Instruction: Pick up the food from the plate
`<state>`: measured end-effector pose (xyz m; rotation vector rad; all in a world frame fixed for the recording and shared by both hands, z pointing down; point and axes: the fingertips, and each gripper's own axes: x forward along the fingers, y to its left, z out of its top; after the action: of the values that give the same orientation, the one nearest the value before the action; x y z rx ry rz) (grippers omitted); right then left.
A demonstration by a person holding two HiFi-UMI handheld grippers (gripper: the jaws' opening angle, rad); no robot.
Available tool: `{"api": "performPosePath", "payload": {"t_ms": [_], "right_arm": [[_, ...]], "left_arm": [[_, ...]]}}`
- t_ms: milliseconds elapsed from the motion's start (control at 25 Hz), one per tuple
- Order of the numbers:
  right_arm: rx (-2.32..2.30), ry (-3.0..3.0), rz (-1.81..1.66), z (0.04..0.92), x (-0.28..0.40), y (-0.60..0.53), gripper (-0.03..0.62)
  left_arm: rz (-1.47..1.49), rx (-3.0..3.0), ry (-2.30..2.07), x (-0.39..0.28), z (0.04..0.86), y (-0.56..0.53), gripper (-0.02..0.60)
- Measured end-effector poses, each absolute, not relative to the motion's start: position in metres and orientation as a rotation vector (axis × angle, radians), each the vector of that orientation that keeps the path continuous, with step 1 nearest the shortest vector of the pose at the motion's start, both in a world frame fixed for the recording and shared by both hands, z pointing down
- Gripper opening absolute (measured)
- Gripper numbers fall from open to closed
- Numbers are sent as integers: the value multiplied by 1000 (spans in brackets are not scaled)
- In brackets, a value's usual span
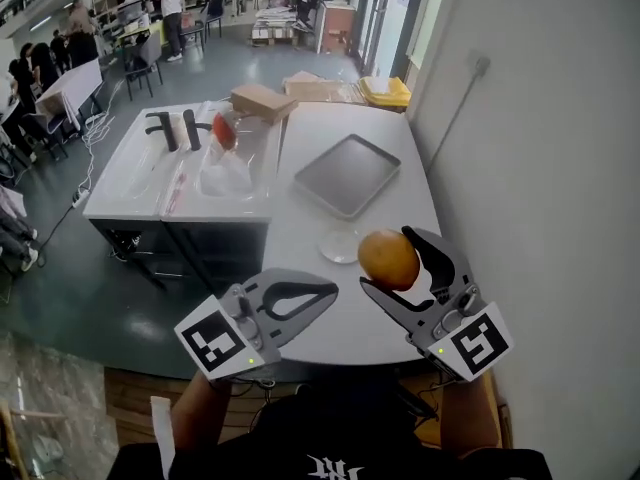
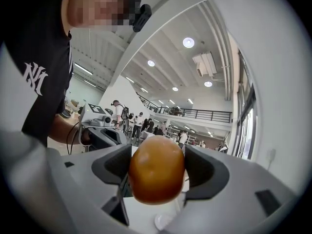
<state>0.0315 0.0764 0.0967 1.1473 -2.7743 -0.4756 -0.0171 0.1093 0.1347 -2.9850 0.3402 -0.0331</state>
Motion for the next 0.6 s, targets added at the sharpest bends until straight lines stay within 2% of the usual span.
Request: {"api": "performPosePath", "payload": {"t_ms": [280,600], "right_arm": [[1170,-2971,-350,67,58,125,339],[1215,-2999,-275,84,106,152,339]], "left_arm": [[-76,-2915,306,-5,110,145,6],[-132,-2903,350,22,113,158,6]]}}
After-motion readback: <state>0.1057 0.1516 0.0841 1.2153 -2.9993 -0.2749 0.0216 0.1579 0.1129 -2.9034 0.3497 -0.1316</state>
